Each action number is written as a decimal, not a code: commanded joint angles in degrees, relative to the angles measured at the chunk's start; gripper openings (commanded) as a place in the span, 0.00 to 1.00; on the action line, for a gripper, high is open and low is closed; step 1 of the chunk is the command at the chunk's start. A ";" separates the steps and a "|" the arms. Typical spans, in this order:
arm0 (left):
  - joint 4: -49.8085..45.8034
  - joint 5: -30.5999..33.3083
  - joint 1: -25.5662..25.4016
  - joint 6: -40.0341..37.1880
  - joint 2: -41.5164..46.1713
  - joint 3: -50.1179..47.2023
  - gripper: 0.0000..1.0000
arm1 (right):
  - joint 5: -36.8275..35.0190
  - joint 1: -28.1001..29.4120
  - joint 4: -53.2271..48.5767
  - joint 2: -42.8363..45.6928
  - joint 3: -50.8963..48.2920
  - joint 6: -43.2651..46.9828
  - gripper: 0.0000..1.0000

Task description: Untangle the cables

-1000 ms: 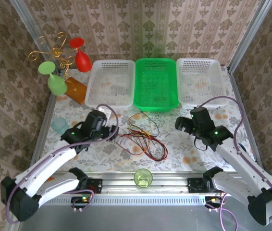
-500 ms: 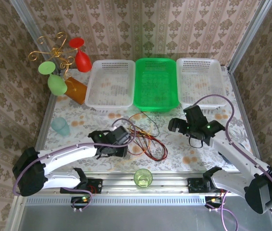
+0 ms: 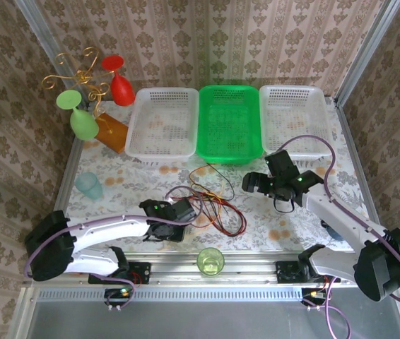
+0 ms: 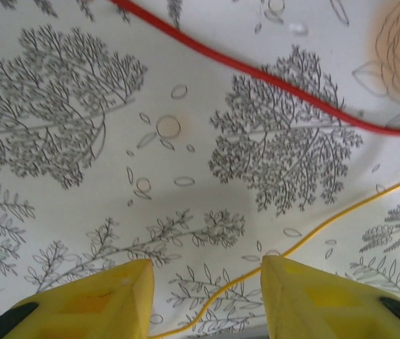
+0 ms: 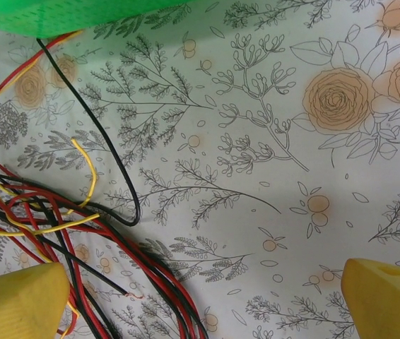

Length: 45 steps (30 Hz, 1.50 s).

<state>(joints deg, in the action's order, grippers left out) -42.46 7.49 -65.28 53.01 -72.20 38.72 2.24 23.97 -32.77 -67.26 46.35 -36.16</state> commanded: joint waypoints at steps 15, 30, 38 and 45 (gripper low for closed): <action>-0.79 1.00 -2.64 2.22 -9.45 0.62 0.34 | 1.59 0.38 -0.53 -0.77 2.08 1.70 1.00; 2.44 4.92 -2.80 -10.26 -2.57 1.88 0.00 | 1.55 0.40 3.70 1.21 1.29 1.87 1.00; -16.08 13.26 0.54 -23.26 -3.71 26.13 0.00 | 4.00 0.46 8.79 4.91 1.41 6.75 1.00; -18.57 12.81 4.29 -32.32 -6.22 42.88 0.00 | 11.05 0.40 19.28 10.50 -1.24 18.44 1.00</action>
<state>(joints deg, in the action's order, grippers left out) -56.58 19.38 -62.06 26.81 -77.32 77.60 7.97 23.97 -20.75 -59.61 46.30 -24.82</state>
